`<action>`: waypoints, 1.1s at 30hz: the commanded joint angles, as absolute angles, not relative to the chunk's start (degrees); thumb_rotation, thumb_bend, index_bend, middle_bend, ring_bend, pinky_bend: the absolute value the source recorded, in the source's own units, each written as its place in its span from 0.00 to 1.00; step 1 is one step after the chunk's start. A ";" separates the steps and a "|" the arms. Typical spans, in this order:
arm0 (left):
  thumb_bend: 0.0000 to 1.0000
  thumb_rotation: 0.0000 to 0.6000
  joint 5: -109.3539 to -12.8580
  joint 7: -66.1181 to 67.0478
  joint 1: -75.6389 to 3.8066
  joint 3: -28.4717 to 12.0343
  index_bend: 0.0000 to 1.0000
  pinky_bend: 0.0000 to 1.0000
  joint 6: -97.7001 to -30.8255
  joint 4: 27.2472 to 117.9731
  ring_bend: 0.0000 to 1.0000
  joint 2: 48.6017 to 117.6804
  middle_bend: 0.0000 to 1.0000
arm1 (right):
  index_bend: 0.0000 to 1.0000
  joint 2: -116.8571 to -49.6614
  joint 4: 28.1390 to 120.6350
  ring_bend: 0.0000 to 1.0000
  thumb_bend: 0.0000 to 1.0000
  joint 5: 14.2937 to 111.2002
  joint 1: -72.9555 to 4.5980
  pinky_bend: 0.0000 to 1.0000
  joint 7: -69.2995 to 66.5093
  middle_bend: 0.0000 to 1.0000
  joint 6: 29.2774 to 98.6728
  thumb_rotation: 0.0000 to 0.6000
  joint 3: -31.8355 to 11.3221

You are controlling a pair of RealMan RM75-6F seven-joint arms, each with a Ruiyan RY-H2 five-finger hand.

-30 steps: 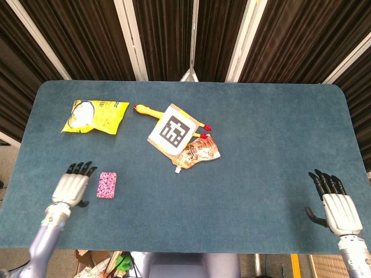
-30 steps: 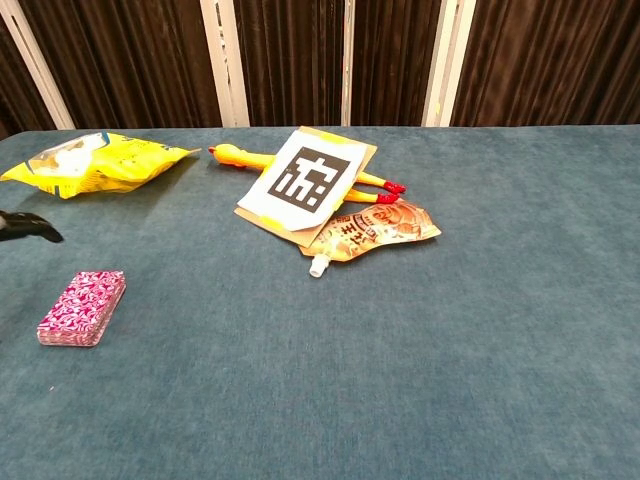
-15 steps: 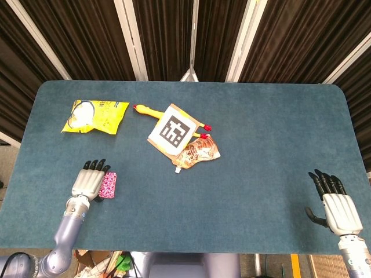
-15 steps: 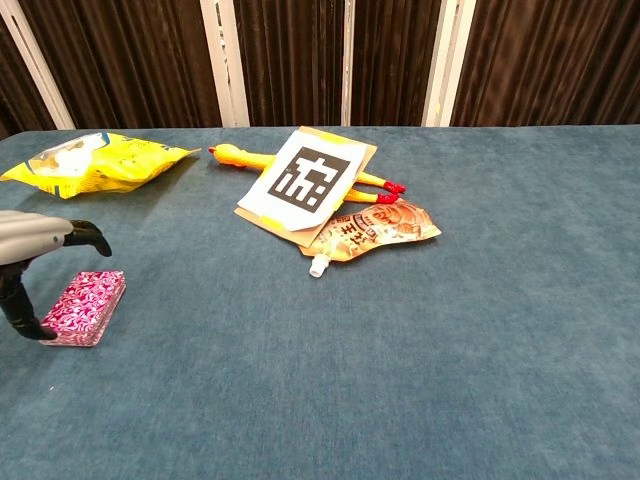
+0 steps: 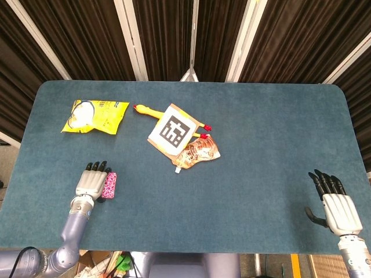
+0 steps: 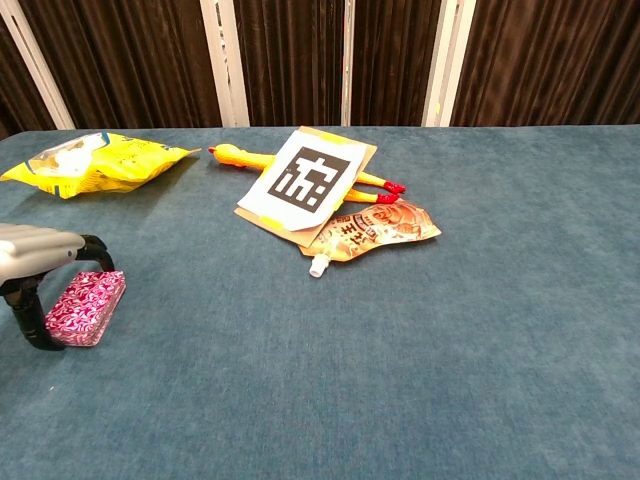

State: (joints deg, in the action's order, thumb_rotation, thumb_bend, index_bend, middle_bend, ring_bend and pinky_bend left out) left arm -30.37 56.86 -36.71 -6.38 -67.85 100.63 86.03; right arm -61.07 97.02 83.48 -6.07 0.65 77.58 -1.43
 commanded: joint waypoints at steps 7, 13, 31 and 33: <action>0.43 1.00 -30.54 54.92 -37.21 -5.69 0.40 0.00 -68.29 99.63 0.00 86.73 0.00 | 0.00 -61.07 97.07 0.00 0.36 83.49 -6.09 0.02 0.63 0.00 77.59 1.00 -1.45; 0.43 1.00 -33.02 51.91 -37.08 -5.79 0.42 0.00 -68.53 101.27 0.00 85.90 0.00 | 0.00 -61.09 97.05 0.00 0.36 83.49 -6.05 0.02 0.64 0.00 77.67 1.00 -1.45; 0.43 1.00 -32.04 55.37 -42.65 -7.69 0.43 0.00 -71.11 104.69 0.00 90.72 0.00 | 0.00 -60.96 97.06 0.00 0.36 83.46 -6.09 0.02 0.03 0.00 77.54 1.00 -1.45; 0.43 1.00 -31.64 55.68 -43.15 -7.80 0.42 0.00 -71.01 104.07 0.00 91.74 0.00 | 0.00 -60.92 97.06 0.00 0.36 83.48 -6.10 0.02 -0.05 0.00 77.52 1.00 -1.44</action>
State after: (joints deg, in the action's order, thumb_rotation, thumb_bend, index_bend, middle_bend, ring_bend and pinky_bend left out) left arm -32.15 55.23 -42.59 -7.63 -71.00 104.70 90.98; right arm -60.93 97.06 83.47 -6.10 -0.04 77.52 -1.44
